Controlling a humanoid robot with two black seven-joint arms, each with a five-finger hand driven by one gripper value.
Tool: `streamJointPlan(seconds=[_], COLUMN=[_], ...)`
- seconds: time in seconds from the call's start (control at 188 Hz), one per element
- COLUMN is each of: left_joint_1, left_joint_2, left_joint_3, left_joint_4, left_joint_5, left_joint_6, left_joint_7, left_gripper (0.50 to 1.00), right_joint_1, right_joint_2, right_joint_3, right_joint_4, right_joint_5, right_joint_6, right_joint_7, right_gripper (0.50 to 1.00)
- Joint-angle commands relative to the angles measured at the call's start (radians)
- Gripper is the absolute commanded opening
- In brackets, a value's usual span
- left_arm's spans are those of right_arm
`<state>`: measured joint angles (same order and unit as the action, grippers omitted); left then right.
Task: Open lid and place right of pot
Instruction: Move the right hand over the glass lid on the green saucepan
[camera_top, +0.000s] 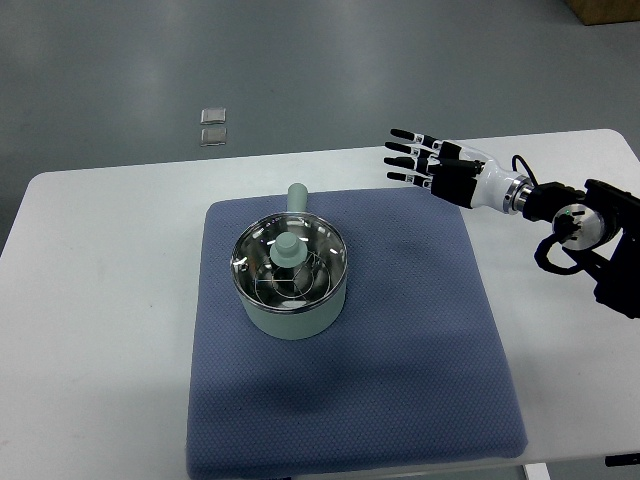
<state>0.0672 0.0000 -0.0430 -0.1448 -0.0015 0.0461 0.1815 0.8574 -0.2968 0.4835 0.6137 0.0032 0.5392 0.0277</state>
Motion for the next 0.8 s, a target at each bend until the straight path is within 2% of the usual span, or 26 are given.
streamJointPlan(seconds=[0.0,0.175,0.382,0.451,0.504,0.515,0.584,0.632,0.637,0.658,0.722,0.796], left_joint_1=[-0.003,-0.004,-0.004,-0.004,-0.004,-0.004,-0.003,-0.003,-0.003,-0.004,-0.004,-0.003], left_joint_2=[0.000,0.000,0.000,0.000,0.000,0.000,0.000,0.000,0.000,0.000,0.000,0.000], left_joint_3=[0.005,-0.001,-0.001,-0.001,-0.001,-0.001,-0.001,-0.001,-0.001,-0.001,-0.003,-0.003], left_joint_4=[-0.001,0.004,0.002,0.002,0.002,0.002,0.002,0.002,0.002,0.002,0.002,0.002], left_joint_5=[0.002,0.002,0.002,0.002,0.002,0.002,0.002,0.002,0.002,0.002,0.002,0.002], left_joint_6=[0.001,0.005,0.005,0.001,0.001,0.000,-0.002,-0.002,-0.002,-0.002,-0.005,-0.005], left_joint_7=[-0.001,-0.001,-0.001,-0.001,-0.001,-0.001,-0.001,-0.001,-0.001,-0.001,-0.001,-0.001], left_gripper=[1.000,1.000,1.000,1.000,1.000,1.000,1.000,1.000,1.000,1.000,1.000,1.000], right_joint_1=[-0.001,0.006,0.017,0.040,0.040,0.057,0.078,0.078,0.089,0.094,0.104,0.123], right_joint_2=[0.002,-0.008,-0.007,-0.015,-0.015,-0.019,-0.025,-0.025,-0.025,-0.025,-0.022,-0.021], right_joint_3=[-0.011,-0.006,-0.003,-0.003,-0.003,-0.003,-0.003,-0.003,-0.003,-0.003,-0.003,-0.005], right_joint_4=[0.001,0.004,0.047,0.083,0.083,0.124,0.158,0.158,0.178,0.187,0.215,0.250], right_joint_5=[-0.003,-0.080,-0.333,-0.420,-0.420,-0.526,-0.632,-0.632,-0.729,-0.775,-0.891,-1.014], right_joint_6=[-0.013,-0.001,0.002,0.002,0.002,0.002,0.001,0.001,0.001,0.001,0.002,0.001], right_joint_7=[0.000,0.015,0.181,0.216,0.216,0.250,0.301,0.301,0.351,0.373,0.414,0.434], right_gripper=[0.932,0.932,0.930,0.930,0.930,0.930,0.930,0.930,0.930,0.930,0.930,0.930])
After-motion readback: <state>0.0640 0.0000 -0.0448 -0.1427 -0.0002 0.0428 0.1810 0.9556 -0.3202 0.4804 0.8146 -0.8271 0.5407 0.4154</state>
